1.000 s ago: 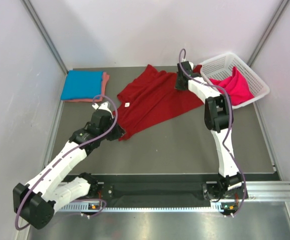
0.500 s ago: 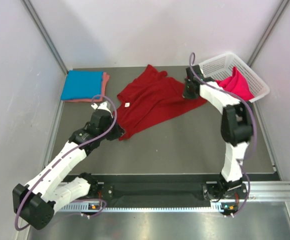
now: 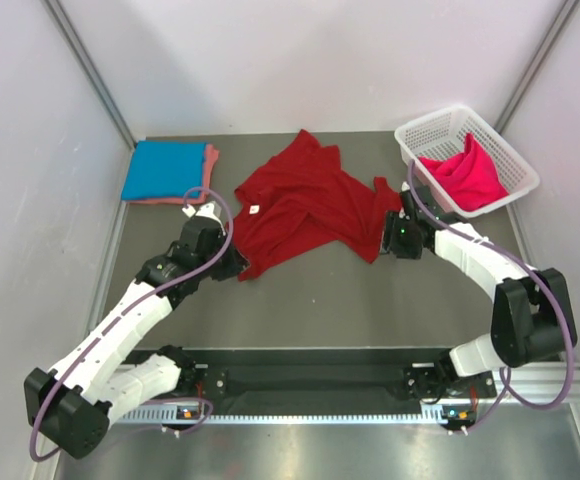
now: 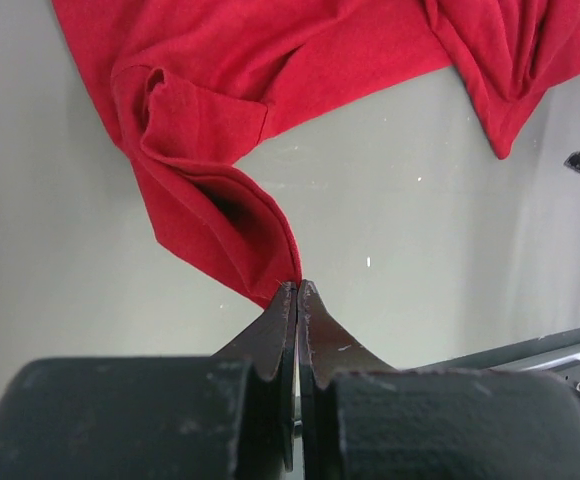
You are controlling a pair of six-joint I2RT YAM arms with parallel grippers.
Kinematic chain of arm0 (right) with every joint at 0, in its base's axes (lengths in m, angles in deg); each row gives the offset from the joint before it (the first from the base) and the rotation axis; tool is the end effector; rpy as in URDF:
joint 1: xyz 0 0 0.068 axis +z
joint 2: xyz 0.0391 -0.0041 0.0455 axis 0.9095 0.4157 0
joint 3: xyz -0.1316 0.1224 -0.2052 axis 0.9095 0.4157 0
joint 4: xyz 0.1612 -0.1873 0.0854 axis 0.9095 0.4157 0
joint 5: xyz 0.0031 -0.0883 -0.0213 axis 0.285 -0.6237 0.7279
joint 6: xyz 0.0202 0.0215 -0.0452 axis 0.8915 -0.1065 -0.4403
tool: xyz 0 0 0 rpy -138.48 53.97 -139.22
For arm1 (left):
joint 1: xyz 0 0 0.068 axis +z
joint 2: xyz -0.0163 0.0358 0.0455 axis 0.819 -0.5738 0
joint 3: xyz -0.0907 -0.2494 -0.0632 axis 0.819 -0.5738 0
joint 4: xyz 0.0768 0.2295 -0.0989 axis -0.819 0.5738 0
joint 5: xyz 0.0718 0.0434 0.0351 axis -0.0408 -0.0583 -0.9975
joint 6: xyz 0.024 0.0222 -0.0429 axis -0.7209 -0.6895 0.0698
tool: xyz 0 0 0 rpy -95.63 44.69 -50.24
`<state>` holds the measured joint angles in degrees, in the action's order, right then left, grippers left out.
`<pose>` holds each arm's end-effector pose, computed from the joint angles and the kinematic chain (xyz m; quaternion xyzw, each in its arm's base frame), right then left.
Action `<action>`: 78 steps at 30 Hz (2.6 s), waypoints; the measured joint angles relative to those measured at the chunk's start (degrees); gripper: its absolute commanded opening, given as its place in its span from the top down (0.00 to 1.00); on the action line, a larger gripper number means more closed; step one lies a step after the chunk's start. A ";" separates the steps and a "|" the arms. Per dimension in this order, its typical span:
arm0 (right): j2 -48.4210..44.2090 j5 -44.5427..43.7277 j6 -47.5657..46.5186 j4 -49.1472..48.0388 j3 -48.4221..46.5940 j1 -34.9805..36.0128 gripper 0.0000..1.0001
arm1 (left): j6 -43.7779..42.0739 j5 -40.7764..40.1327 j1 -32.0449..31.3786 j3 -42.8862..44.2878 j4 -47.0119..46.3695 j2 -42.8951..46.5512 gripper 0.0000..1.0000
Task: Fold and stack the t-shirts
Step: Flatten the tshirt out
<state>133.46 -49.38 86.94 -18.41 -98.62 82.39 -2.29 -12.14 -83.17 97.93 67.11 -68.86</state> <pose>0.2716 0.0831 0.2149 0.0693 0.9628 0.0995 0.2415 0.1772 -0.0943 0.2825 -0.1138 0.9068 -0.2276 0.3360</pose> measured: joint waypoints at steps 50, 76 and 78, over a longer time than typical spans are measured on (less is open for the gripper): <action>2.75 -0.31 8.33 -2.64 -6.93 -1.29 1.00 | -3.15 -11.34 0.02 14.97 9.25 1.90 1.00; -3.17 5.20 -0.33 12.63 -47.78 -14.88 1.00 | -29.99 -46.34 0.00 44.19 0.66 3.06 1.00; -2.58 9.16 0.85 13.38 -46.62 -14.88 1.00 | -29.97 -46.27 0.00 44.19 0.22 3.98 1.00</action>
<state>130.88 -40.22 87.79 -5.03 -145.24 67.51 -32.26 -58.41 -83.17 142.12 67.33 -64.88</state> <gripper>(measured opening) 0.009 0.011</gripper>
